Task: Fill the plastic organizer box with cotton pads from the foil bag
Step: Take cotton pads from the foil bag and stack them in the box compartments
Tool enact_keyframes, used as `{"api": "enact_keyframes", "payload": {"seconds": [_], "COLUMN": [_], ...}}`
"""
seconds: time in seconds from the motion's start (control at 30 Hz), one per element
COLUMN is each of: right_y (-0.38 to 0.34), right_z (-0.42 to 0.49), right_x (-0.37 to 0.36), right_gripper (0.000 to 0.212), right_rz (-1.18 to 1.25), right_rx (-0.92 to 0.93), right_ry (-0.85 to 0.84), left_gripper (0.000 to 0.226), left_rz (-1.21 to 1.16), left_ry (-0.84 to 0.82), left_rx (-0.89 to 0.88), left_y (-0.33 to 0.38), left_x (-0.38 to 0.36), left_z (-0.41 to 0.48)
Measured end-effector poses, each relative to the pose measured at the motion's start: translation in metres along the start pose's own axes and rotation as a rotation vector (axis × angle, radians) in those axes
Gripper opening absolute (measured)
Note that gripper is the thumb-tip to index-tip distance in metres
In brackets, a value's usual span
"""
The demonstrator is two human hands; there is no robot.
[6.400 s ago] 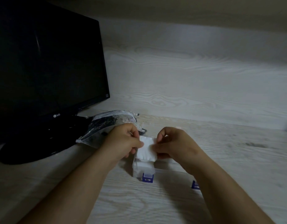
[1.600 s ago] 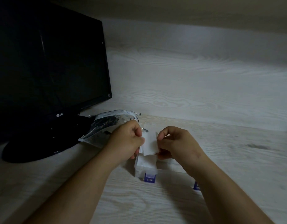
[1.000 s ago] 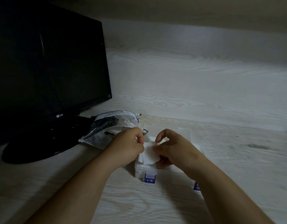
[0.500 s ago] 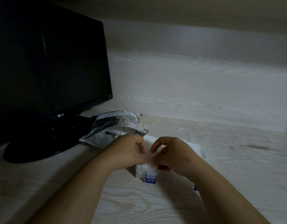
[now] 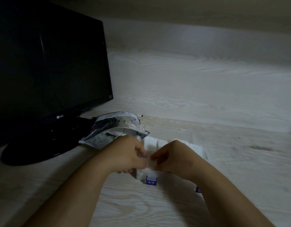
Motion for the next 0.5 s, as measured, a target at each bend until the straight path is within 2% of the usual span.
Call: {"api": "enact_keyframes", "payload": {"seconds": [0.2,0.33,0.5], "right_y": [-0.0005,0.0013,-0.0003], "right_z": [0.0005,0.0002,0.0004], "right_x": [-0.0031,-0.0016,-0.0001], "right_gripper": [0.023,0.025,0.024], "right_rz": [-0.042,-0.015,-0.068], "right_rx": [0.014,0.014,0.010], "right_ry": [0.009,0.017,0.063], "left_gripper": [0.016,0.016,0.008], "left_rz": [-0.052,0.081,0.005], "left_ry": [-0.004,0.054,0.085], "left_rx": [0.073,-0.058,-0.102], "left_y": [-0.0019,-0.0023,-0.0011], "left_x": [-0.0042,-0.0034,0.0033], "left_z": [0.0019,0.0038,0.0045]}}
Point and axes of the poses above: each hand's wrist, its own z-axis towards the middle knuckle, its own x-axis out of the back of the hand, y = z × x, the point moved 1 cm from there along z, towards the middle knuckle, and after that the axes turned 13 degrees about -z, right-handed, at the moved point
